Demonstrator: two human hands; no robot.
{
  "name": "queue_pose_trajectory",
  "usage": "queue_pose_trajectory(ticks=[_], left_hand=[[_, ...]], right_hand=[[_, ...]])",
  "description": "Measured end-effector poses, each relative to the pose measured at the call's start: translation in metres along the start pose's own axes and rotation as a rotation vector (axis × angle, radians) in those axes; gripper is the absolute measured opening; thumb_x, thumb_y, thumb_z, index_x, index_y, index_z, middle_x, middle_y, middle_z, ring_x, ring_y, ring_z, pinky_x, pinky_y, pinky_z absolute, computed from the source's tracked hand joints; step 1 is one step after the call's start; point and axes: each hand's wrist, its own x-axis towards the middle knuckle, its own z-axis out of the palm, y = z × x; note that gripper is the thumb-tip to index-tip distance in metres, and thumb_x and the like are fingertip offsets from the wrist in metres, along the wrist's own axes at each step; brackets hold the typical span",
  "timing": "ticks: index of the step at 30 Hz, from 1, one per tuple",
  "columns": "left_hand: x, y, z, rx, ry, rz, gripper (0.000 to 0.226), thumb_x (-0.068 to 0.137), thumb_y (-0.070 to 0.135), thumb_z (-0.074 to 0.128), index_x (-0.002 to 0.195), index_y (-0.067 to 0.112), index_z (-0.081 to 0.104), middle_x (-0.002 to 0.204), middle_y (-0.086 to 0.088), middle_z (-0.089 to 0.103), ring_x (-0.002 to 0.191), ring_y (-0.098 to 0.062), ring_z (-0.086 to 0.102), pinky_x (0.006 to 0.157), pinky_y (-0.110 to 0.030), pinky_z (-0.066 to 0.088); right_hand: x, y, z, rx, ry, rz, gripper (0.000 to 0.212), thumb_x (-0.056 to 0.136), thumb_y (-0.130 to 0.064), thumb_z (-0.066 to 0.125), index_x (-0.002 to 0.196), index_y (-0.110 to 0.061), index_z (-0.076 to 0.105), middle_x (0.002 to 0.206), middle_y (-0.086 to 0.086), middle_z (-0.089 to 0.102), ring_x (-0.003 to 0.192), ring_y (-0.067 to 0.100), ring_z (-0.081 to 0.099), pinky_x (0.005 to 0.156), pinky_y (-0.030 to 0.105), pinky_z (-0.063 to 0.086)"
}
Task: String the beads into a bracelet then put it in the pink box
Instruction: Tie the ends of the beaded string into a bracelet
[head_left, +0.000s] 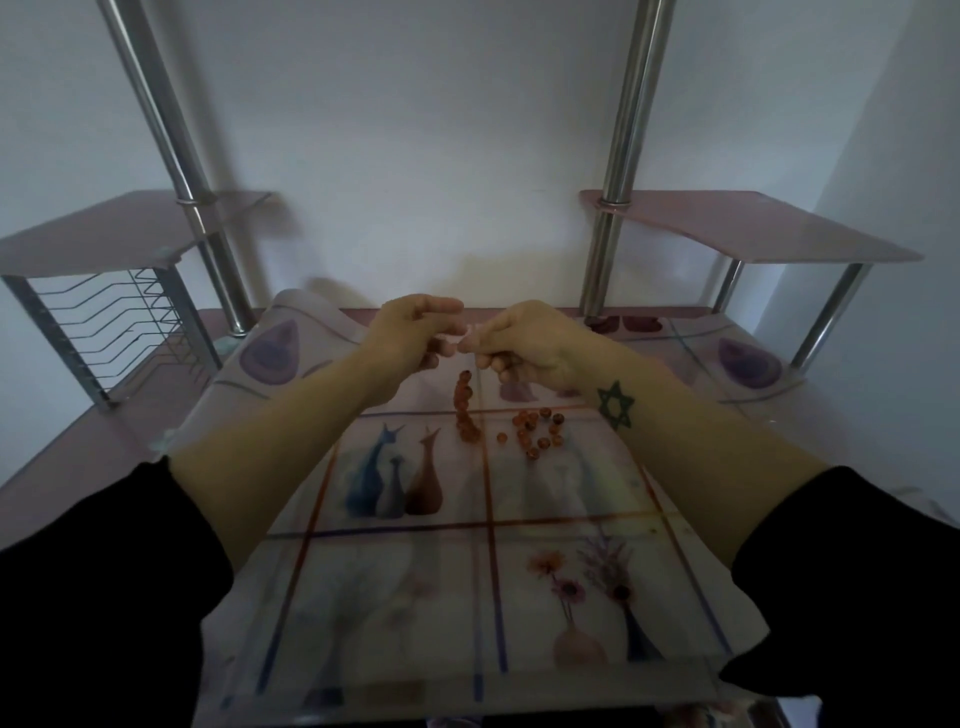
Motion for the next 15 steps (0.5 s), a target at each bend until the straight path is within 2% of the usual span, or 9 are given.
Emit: queue_pose_trajectory(ticks=[4, 7, 10, 12, 15], left_hand=[[-0.008, -0.013, -0.001, 0.026, -0.246, -0.121, 0.017, 0.089, 0.001, 0.061, 0.102, 0.010, 0.067, 0.083, -0.005, 0.074, 0.061, -0.008, 0.064, 0.054, -0.018, 0.051], [-0.008, -0.017, 0.004, 0.029, -0.243, -0.099, 0.006, 0.087, 0.006, 0.065, 0.089, 0.009, 0.070, 0.073, 0.000, 0.073, 0.059, -0.006, 0.063, 0.054, -0.016, 0.051], [-0.005, -0.018, 0.006, 0.072, -0.232, -0.089, 0.008, 0.087, 0.005, 0.064, 0.086, 0.010, 0.070, 0.067, 0.003, 0.071, 0.058, -0.006, 0.063, 0.054, -0.016, 0.050], [-0.003, -0.019, 0.005, 0.002, -0.258, -0.116, 0.013, 0.089, 0.001, 0.059, 0.089, 0.009, 0.070, 0.071, 0.000, 0.072, 0.060, -0.007, 0.064, 0.055, -0.017, 0.051], [-0.002, -0.017, 0.004, -0.111, -0.322, -0.159, 0.019, 0.093, 0.003, 0.055, 0.093, 0.008, 0.073, 0.089, -0.007, 0.074, 0.066, -0.009, 0.066, 0.056, -0.017, 0.053]], right_hand=[[0.005, 0.006, -0.007, 0.016, 0.008, -0.015, 0.006, 0.086, -0.004, 0.068, 0.085, 0.001, 0.072, 0.058, 0.007, 0.063, 0.045, 0.011, 0.050, 0.045, 0.023, 0.046], [0.005, 0.008, -0.009, -0.023, -0.017, -0.023, 0.009, 0.086, -0.004, 0.068, 0.081, 0.001, 0.073, 0.059, 0.007, 0.065, 0.047, 0.011, 0.052, 0.048, 0.022, 0.047], [0.003, 0.009, -0.010, -0.084, -0.022, -0.039, 0.010, 0.086, -0.007, 0.069, 0.082, 0.001, 0.074, 0.061, 0.006, 0.067, 0.049, 0.010, 0.054, 0.051, 0.023, 0.048], [0.002, 0.009, -0.011, -0.078, -0.010, -0.045, 0.010, 0.086, -0.006, 0.069, 0.087, 0.003, 0.073, 0.061, 0.006, 0.067, 0.049, 0.010, 0.053, 0.052, 0.024, 0.048], [0.001, 0.006, -0.015, -0.045, -0.019, -0.061, 0.012, 0.087, -0.005, 0.067, 0.092, 0.005, 0.071, 0.060, 0.007, 0.065, 0.048, 0.011, 0.051, 0.052, 0.026, 0.048]])
